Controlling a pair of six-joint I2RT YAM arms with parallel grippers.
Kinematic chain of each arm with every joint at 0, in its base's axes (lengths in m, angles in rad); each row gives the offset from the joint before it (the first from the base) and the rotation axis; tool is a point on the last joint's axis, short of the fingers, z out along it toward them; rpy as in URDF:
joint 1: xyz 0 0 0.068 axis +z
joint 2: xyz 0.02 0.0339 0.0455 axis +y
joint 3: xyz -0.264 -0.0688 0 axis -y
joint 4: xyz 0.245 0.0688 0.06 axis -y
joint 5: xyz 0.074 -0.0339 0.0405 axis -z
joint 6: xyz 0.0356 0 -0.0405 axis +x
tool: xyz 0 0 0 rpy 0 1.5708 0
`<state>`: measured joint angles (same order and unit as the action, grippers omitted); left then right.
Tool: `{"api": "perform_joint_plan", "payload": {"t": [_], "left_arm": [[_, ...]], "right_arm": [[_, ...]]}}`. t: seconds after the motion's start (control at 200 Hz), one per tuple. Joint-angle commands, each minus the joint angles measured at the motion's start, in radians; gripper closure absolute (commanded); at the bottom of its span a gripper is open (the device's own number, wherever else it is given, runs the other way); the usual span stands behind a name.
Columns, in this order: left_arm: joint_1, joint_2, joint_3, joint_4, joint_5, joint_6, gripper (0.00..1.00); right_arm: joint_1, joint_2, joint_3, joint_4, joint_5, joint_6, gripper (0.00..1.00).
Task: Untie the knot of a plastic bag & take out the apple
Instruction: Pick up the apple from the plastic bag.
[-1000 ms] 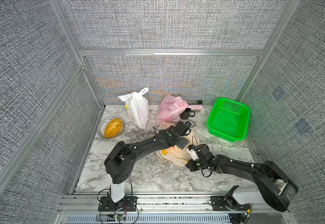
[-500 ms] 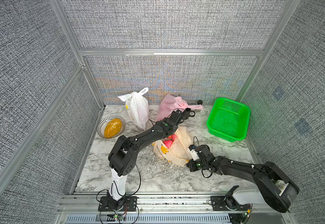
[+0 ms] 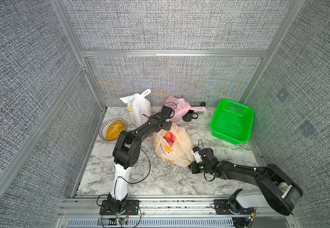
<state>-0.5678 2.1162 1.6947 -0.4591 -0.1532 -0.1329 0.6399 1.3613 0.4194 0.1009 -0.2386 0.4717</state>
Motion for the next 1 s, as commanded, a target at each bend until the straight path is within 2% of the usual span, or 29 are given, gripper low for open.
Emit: {"api": "perform_joint_plan", "payload": {"t": [0.0,0.145,0.28,0.33,0.475,0.621,0.721,0.821,0.926,0.996], "left_arm": [[0.006,-0.037,-0.064,0.062,0.043,-0.051,0.68],[0.006,-0.086,-0.192,0.127,0.101,-0.104,0.69],[0.006,-0.121,-0.298,0.206,0.132,-0.164,0.71],[0.005,-0.145,-0.320,0.220,0.140,-0.181,0.72],[0.003,-0.175,-0.375,0.259,0.138,-0.223,0.74],[-0.001,-0.190,-0.390,0.263,0.138,-0.231,0.75],[-0.004,-0.199,-0.398,0.269,0.138,-0.234,0.76],[-0.007,-0.201,-0.401,0.271,0.136,-0.237,0.76],[-0.008,-0.209,-0.407,0.269,0.132,-0.242,0.76],[-0.010,-0.215,-0.409,0.266,0.130,-0.244,0.76]], "right_arm": [[-0.003,-0.002,-0.002,-0.196,0.034,0.006,0.97],[0.001,-0.025,0.074,-0.256,0.041,-0.031,0.64],[0.013,-0.068,0.179,-0.363,0.059,-0.073,0.41],[0.017,-0.083,0.223,-0.409,0.070,-0.088,0.34],[0.031,-0.128,0.344,-0.514,0.086,-0.122,0.22],[0.045,-0.126,0.488,-0.589,0.115,-0.155,0.22],[0.050,-0.094,0.539,-0.524,0.098,-0.188,0.25],[0.052,0.006,0.608,-0.429,0.086,-0.224,0.43],[0.050,0.160,0.719,-0.386,0.085,-0.266,0.68],[0.051,0.255,0.787,-0.368,0.067,-0.295,0.75]]}}
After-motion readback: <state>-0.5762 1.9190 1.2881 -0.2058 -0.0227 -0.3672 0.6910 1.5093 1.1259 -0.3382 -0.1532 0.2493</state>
